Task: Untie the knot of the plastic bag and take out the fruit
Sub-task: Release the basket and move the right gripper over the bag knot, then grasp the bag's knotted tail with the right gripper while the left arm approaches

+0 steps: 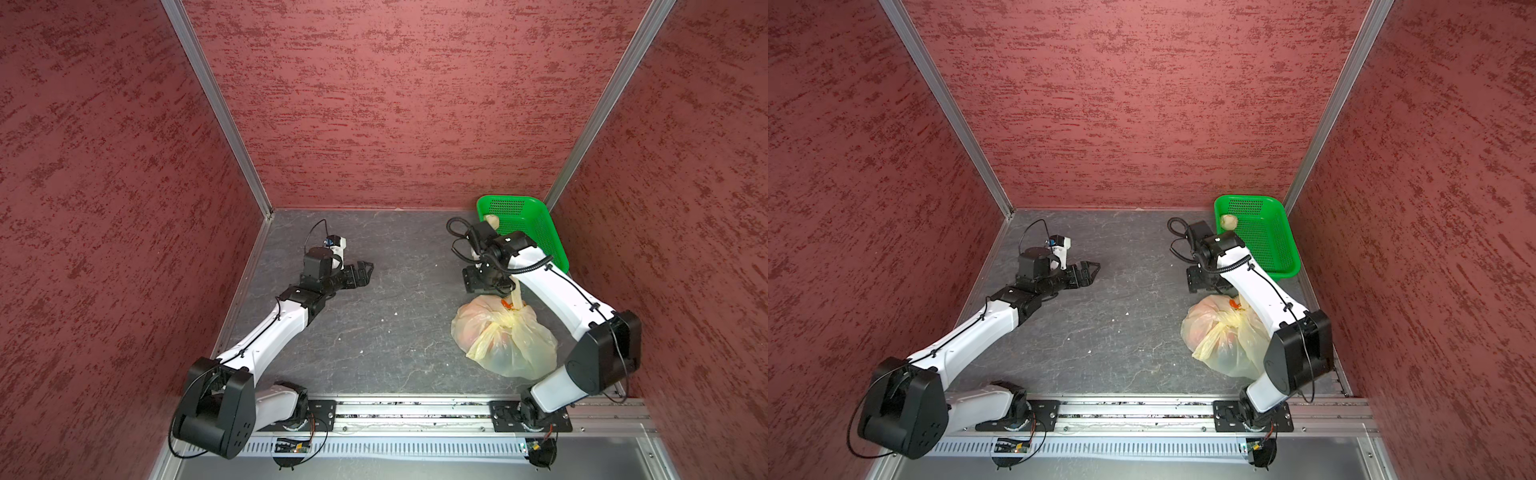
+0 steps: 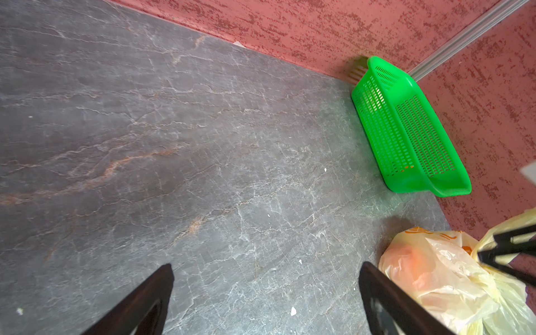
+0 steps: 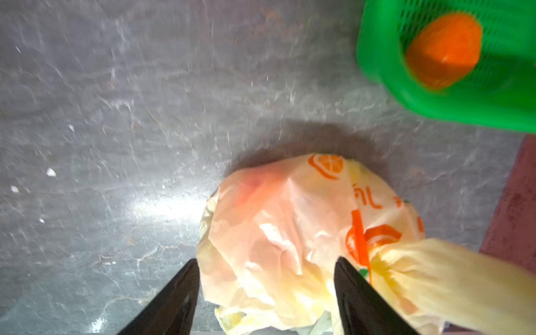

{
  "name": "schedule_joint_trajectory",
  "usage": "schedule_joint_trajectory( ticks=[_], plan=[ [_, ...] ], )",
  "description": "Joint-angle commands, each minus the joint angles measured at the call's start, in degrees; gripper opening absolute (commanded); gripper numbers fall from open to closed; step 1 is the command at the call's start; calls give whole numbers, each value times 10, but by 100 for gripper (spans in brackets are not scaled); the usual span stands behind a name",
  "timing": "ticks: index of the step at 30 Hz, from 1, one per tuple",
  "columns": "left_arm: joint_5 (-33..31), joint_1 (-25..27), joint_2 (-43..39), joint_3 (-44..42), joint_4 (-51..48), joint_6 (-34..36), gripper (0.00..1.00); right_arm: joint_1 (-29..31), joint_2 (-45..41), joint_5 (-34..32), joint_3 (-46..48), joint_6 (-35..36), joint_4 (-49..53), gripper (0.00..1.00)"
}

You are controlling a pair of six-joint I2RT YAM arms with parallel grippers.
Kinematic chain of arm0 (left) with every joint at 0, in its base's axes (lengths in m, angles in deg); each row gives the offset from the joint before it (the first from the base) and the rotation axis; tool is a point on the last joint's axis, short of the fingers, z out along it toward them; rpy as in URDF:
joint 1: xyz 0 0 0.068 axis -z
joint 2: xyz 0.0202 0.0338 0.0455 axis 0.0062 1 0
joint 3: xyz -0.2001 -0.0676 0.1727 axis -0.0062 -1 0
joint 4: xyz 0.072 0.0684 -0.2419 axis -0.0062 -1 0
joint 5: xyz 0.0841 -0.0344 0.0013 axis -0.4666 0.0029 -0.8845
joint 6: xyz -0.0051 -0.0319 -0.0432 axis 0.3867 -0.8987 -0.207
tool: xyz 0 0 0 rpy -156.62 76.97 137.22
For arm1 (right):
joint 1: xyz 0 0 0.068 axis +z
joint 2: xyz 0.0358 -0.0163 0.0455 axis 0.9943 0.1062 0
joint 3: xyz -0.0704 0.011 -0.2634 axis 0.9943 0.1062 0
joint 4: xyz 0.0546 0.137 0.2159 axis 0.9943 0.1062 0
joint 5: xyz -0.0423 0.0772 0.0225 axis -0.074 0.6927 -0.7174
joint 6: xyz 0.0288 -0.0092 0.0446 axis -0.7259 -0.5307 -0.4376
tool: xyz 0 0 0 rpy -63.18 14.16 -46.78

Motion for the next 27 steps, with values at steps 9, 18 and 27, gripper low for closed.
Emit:
schedule_joint_trajectory(
  ticks=[9,18,27],
  plan=[
    [-53,57,-19,3,-11,-13,100,28,-23,-12,110,-22,-65,65],
    [-127,103,-113,-37,-68,-49,100,54,-29,40,127,-9,-94,2],
    [-152,94,-217,-73,-160,-57,100,143,16,81,44,-73,-116,0]
  ],
)
